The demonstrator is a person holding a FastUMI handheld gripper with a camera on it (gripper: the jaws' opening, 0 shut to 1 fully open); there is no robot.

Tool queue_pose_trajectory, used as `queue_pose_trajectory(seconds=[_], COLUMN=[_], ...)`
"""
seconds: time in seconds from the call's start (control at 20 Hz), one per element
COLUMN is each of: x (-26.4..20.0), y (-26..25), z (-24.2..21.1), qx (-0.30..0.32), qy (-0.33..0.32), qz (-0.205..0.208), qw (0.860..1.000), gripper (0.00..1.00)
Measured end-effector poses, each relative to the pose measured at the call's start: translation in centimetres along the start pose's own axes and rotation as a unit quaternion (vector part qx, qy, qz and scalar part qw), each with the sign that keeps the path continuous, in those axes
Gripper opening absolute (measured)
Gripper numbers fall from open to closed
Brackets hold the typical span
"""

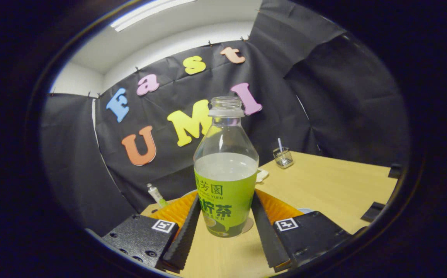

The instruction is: Take the bottle from table, then pour the juice into the cup, finally place the bottle on the coaster

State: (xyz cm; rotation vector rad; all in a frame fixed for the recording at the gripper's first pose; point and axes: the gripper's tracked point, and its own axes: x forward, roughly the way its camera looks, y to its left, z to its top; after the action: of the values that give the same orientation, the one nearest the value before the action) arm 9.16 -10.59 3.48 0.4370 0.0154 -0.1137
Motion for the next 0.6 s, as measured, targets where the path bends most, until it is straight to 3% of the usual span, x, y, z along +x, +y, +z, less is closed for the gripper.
queue_pose_trajectory(seconds=[0.3,0.6], x=[3.5,9.4], y=[0.5,1.8], z=[0.1,-2.4], qx=[-0.088,-0.125], qy=[-0.011,0.003], qz=[-0.054,-0.065], qw=[0.995,0.99], gripper=[0.8,0.8])
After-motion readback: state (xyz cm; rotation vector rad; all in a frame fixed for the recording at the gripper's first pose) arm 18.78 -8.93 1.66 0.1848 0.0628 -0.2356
